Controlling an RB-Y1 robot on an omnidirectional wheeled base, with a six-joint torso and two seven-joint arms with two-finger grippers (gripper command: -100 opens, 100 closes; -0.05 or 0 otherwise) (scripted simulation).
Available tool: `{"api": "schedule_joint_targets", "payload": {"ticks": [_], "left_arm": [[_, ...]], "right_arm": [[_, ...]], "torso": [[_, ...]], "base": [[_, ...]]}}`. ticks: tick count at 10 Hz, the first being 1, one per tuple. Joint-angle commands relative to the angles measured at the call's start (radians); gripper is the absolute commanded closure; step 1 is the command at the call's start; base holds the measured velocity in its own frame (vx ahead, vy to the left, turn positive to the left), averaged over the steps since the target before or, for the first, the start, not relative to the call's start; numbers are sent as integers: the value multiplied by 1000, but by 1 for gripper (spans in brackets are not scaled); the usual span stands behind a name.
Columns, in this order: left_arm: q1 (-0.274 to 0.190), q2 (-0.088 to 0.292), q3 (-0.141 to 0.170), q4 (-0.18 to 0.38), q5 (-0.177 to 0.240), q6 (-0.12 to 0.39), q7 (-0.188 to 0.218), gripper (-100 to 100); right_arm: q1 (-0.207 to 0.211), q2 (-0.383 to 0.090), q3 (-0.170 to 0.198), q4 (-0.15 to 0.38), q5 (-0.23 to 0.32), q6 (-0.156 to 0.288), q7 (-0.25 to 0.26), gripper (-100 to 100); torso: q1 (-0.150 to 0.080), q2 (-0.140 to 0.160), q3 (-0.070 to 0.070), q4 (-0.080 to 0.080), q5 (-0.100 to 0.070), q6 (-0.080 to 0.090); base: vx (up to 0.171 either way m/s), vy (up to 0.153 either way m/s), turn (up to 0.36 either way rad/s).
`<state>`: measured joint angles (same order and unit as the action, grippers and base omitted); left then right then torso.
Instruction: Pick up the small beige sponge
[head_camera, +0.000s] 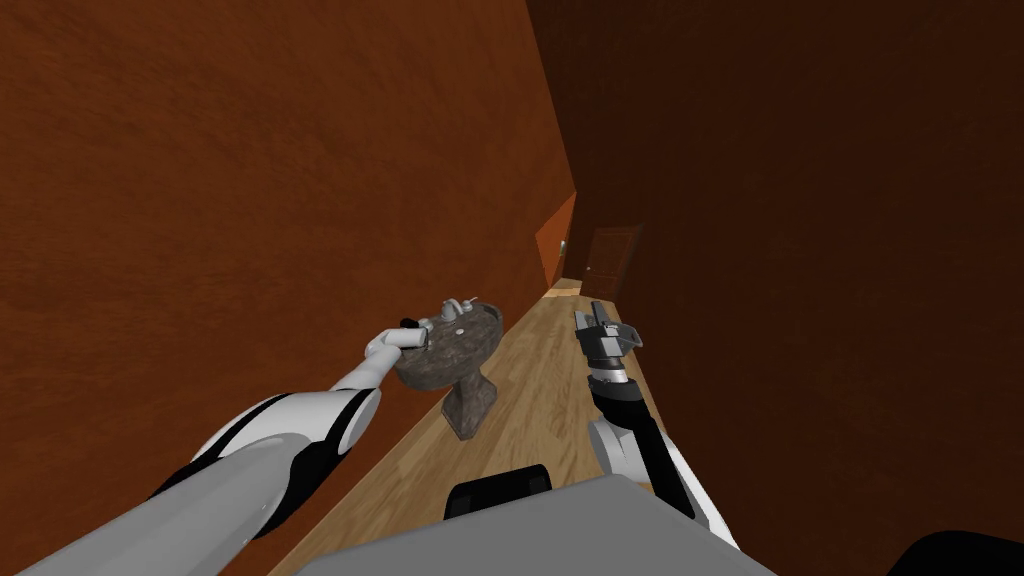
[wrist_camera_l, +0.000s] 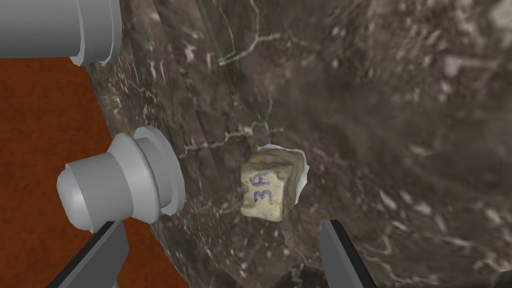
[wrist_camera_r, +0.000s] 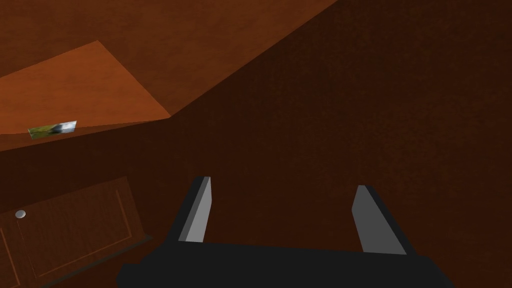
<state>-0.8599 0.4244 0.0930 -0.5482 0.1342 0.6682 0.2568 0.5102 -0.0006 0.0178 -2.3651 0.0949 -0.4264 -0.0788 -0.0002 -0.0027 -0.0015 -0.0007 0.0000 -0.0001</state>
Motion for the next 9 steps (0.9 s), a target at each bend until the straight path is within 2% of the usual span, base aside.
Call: {"api": "schedule_joint_targets", "payload": {"ticks": [1, 5, 9], "left_arm": [[-17, -1, 0, 30, -2, 20, 8, -100], [-96, -8, -3, 148, -11, 106, 41, -100], [-111, -10, -4, 184, -15, 131, 51, -100]], "right_arm": [[0, 0, 0, 0, 0, 0, 0, 0], [0, 0, 0, 0, 0, 0, 0, 0], [0, 0, 0, 0, 0, 0, 0, 0]], "torso": [[0, 0, 0, 0, 0, 0], [1, -1, -1, 0, 0, 0], [1, 0, 0, 0, 0, 0]], "base": [[35, 9, -10], [48, 24, -20], [38, 18, -7]]}}
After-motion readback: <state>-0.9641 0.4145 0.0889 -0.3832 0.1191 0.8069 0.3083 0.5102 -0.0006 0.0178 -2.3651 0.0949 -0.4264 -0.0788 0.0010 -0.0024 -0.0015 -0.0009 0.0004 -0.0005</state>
